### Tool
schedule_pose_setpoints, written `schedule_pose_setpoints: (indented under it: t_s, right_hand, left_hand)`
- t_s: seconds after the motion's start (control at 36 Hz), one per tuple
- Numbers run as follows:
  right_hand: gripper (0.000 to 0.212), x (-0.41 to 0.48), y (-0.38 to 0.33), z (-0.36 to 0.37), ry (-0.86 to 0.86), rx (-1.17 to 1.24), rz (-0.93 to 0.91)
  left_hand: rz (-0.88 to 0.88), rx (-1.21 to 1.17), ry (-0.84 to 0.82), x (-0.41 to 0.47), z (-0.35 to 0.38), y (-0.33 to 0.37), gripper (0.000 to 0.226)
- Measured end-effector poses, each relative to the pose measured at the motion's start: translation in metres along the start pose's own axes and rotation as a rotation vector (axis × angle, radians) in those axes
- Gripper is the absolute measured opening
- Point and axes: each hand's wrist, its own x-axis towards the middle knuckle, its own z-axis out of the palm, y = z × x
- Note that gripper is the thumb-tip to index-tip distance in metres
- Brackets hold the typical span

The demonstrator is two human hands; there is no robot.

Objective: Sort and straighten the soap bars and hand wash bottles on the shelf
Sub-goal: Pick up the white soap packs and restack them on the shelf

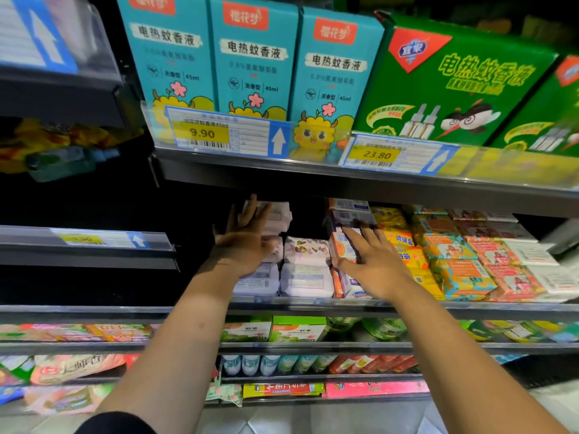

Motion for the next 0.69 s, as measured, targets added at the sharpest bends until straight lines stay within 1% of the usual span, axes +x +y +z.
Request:
schedule_pose_setpoints:
  t_s: [0.06,0.11,0.17,0.22,0.31,0.36,0.42,0.47,0.58,0.64,0.69]
  right_hand:
    - [0.077,-0.001,0.0,0.0,-0.003,-0.002,0.002]
    - [0.076,-0.001,-0.001,-0.001,-0.001,-0.004,0.0]
    - [0.076,-0.002,-0.001,-0.001,0.0,-0.008,0.003]
    - [0.077,-0.002,-0.003,-0.002,0.001,-0.012,0.009]
    - [0.079,0.0,-0.005,-0.005,-0.032,0.01,0.01]
    - [0.084,0.004,-0.007,-0.009,-0.066,-0.008,0.028]
    - [0.091,0.007,-0.015,-0.013,-0.076,-0.061,0.049]
    - [0.095,0.01,-0.027,-0.019,-0.086,-0.109,0.003]
    - [0.108,0.019,-0.049,-0.028,-0.198,-0.145,-0.176]
    - [0.114,0.024,-0.056,-0.028,-0.265,-0.181,-0.191]
    - [0.116,0.028,-0.061,-0.027,-0.311,-0.202,-0.196]
  left_hand:
    - [-0.041,0.08,-0.006,-0.013,0.005,0.007,0.08]
    - [-0.053,0.189,0.029,-0.028,0.013,0.01,0.085]
    - [-0.028,0.234,-0.014,-0.042,0.02,0.01,0.085]
    - [0.012,0.229,-0.036,-0.052,0.025,0.009,0.083]
    - [0.016,0.201,0.056,-0.057,0.027,0.006,0.088]
    - [0.003,0.162,0.073,-0.058,0.03,0.006,0.082]
    - [0.0,0.135,0.081,-0.058,0.031,0.007,0.082]
    - [0.005,0.143,0.112,-0.06,0.032,0.007,0.087]
    - [0.003,0.179,0.165,-0.061,0.035,0.004,0.093]
    - [0.021,0.228,0.186,-0.06,0.036,0.003,0.095]
    - [0.03,0.218,0.183,-0.058,0.035,0.002,0.092]
